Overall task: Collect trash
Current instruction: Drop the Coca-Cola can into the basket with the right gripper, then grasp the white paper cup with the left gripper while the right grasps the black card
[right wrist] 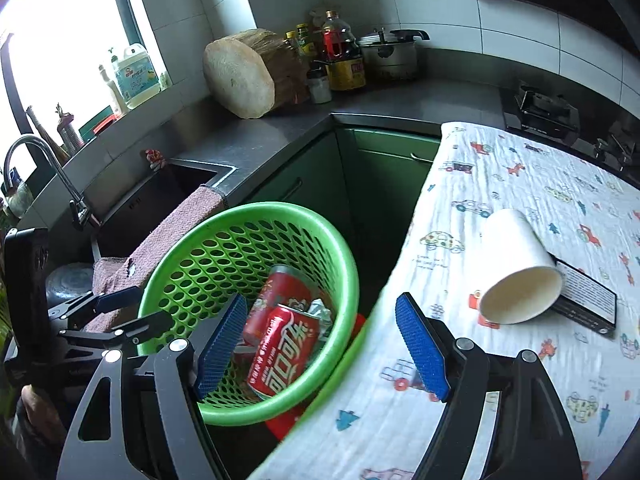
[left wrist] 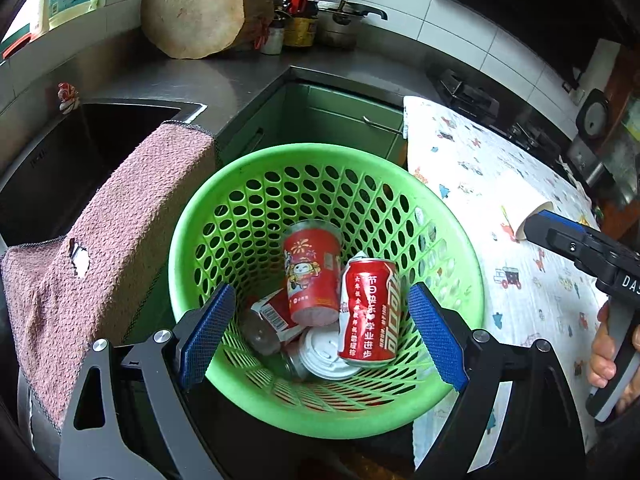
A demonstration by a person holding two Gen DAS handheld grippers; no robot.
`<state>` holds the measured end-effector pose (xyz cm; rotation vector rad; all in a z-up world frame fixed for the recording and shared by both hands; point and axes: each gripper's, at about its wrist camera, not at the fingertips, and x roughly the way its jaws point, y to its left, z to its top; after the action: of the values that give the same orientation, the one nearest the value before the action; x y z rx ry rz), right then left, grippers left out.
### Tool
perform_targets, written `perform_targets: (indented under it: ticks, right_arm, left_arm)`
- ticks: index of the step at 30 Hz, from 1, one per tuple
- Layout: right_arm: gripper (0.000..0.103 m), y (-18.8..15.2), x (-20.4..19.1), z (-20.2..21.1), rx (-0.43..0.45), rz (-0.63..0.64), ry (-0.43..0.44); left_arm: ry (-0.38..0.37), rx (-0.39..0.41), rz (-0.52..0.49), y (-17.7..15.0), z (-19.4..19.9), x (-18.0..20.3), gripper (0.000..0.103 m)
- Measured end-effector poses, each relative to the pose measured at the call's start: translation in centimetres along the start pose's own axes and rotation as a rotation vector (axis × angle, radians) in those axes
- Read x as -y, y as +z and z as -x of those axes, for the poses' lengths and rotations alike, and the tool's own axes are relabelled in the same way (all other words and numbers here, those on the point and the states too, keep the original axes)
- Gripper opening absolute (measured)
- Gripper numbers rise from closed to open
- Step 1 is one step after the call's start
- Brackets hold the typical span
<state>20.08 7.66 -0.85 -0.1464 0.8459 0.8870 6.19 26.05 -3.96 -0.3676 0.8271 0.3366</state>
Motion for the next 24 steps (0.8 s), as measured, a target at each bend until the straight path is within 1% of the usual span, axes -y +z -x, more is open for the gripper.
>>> perform_targets:
  ticks: [4,8,11,14,16,19,24]
  right_arm:
    - [0.075,-0.6,3.9,1.8,-0.009,0.012,-0.061]
    - [0.076,-1.3,8.8,3.2,-0.028,0.009,-0.101]
    - [0.079,-2.0,12.3,3.7,-0.05,0.02,-0.132]
    - [0.079,-2.5,15.3,3.5,-0.086,0.051,-0.165]
    - [0.08,-2.6,16.8,3.3,-0.103,0.089,-0.181]
    - [0.084,-2.3,18.5,2.5,-0.134,0.144,-0.19]
    - [0.085,-1.2,20.1,0.5,-0.171,0.208,-0.169]
  left_arm:
    - [-0.011,-0.003,-0.025,0.7,-0.3,1.8,0.088]
    - [-0.025,-0.009,-0.048,1.6,-0.9,3.9,0.089]
    - [-0.048,-0.018,-0.055,2.6,-1.5,5.5,0.089]
    - [-0.078,-0.032,-0.053,3.7,-2.3,7.2,0.09]
    - [-0.098,-0.04,-0.054,4.6,-2.9,8.3,0.09]
    - [-0.124,-0.054,-0.06,6.1,-4.1,10.3,0.091]
    - [-0.16,-0.078,-0.071,8.4,-6.3,13.7,0.092]
